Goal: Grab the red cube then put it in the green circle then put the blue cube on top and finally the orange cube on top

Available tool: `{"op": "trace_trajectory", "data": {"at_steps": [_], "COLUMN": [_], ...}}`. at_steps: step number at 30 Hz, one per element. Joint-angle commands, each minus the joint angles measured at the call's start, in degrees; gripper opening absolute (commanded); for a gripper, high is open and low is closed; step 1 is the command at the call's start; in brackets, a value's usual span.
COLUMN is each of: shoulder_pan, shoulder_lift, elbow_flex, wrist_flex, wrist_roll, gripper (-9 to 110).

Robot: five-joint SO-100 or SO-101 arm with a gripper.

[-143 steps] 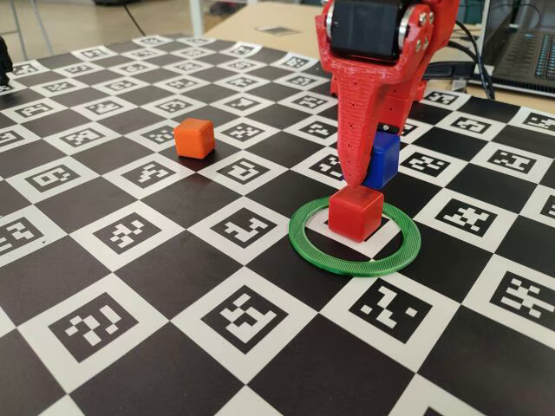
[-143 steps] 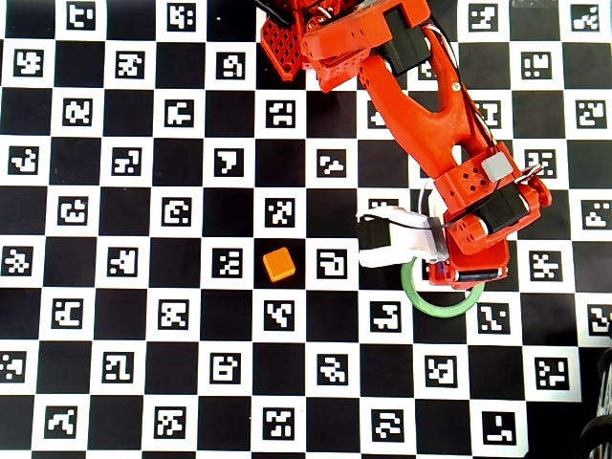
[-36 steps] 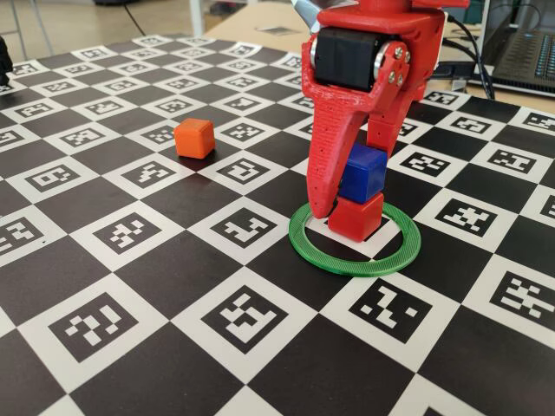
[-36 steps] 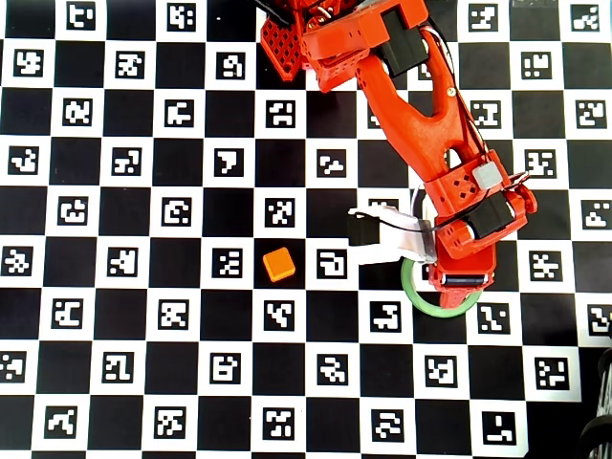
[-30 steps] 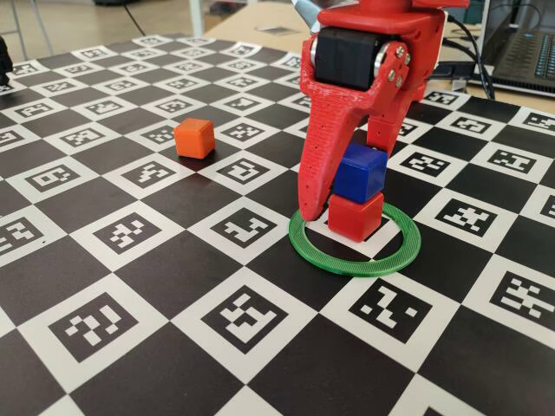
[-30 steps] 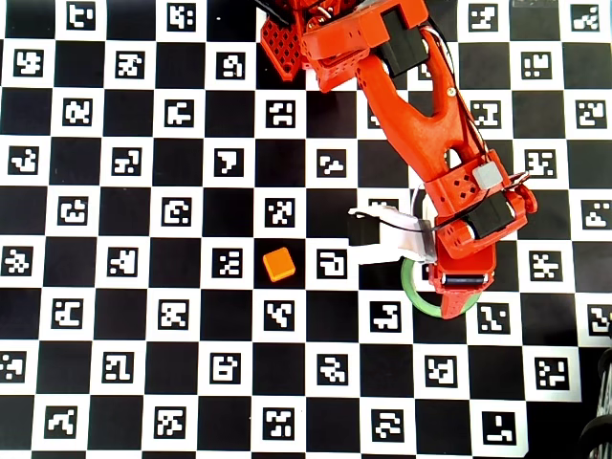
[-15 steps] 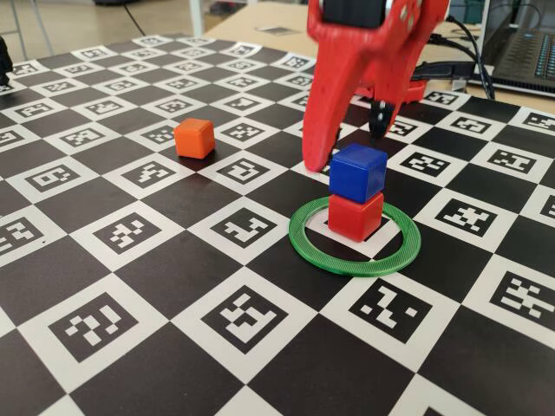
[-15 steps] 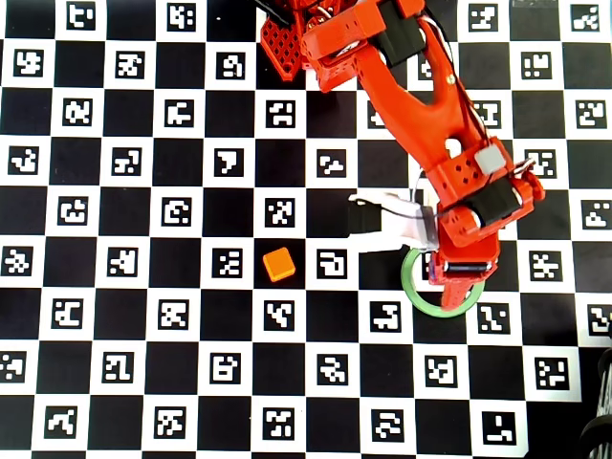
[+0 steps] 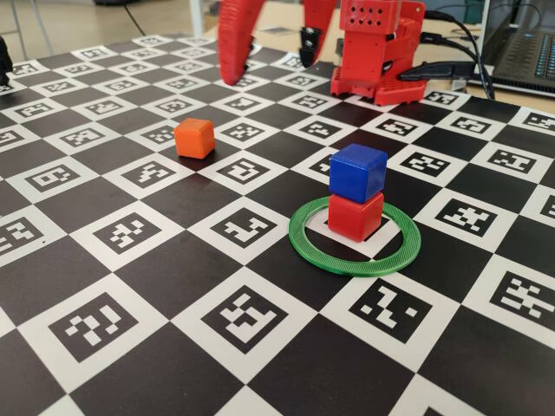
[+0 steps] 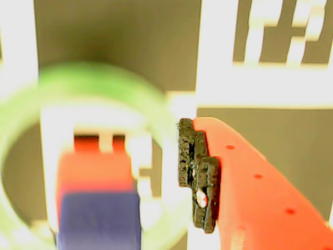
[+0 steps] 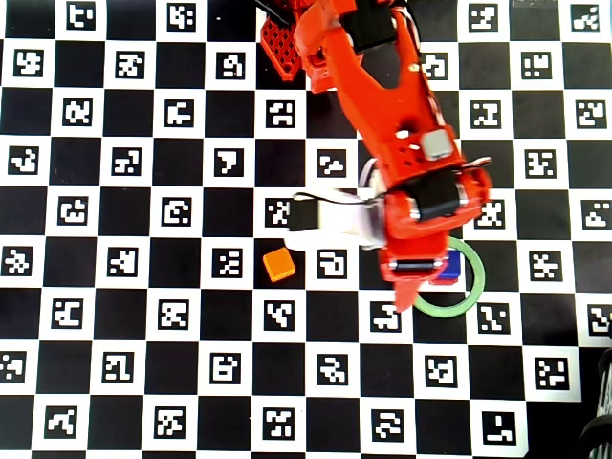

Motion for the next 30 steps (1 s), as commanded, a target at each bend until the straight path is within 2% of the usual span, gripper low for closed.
{"op": "trace_trajectory", "data": {"at_steps": [1,9,20,30], "shoulder_pan": [6.0,13.4,15.4,17.7], "shoulder_lift": [7.6,8.3,7.4,4.8], "elbow_flex": [0.4,6.2,15.6,24.0], "wrist_flex": [-0.5,-4.2,-14.2,-23.0], "wrist_roll": [-4.6,-11.2,-19.4,-22.7], "gripper": [45,45,45,45]}}
